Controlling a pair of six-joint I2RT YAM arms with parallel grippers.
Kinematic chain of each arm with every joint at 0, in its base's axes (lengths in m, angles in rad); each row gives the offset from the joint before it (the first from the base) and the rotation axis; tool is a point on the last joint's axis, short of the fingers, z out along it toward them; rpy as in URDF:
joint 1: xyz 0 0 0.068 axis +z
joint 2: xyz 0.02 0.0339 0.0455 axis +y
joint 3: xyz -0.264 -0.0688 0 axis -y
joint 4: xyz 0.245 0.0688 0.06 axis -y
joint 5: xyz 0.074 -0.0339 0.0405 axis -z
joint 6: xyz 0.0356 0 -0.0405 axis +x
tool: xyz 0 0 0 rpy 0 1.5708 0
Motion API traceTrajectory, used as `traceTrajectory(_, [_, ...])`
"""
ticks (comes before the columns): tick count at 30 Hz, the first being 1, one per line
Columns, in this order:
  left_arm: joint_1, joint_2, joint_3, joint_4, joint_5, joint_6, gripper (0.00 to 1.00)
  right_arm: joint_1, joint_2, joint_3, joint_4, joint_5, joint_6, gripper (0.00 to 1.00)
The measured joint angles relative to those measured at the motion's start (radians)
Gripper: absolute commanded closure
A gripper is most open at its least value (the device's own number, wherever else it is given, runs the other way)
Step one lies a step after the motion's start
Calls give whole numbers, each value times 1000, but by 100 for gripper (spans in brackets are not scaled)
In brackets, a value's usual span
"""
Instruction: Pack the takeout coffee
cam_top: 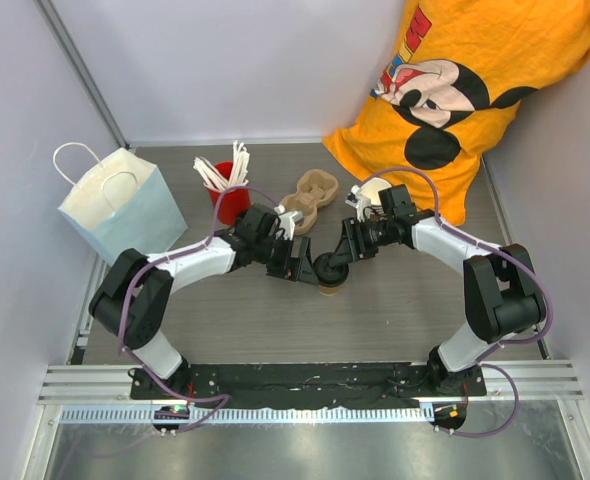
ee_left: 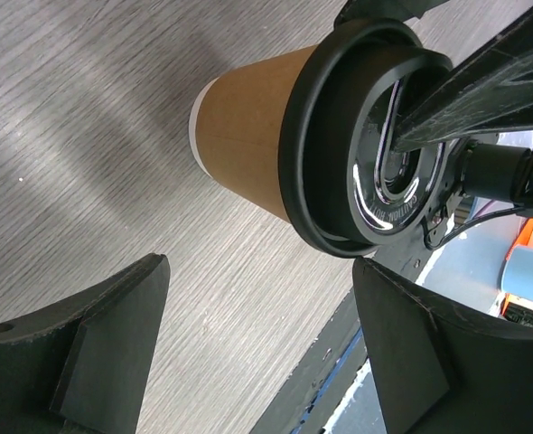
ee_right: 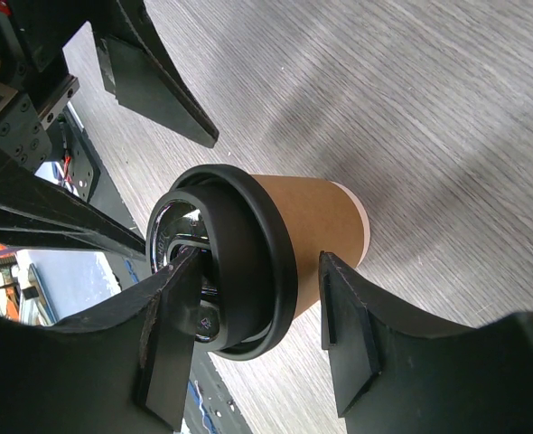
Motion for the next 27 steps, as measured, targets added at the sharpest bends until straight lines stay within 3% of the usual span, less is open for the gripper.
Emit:
traceTrajectory(15, [6, 61, 4, -34, -50, 28, 13, 0, 0, -16, 23, -9, 6, 43])
traceTrajectory(27, [37, -57, 68, -64, 55, 96, 13, 2, -7, 28, -68, 31, -28, 28])
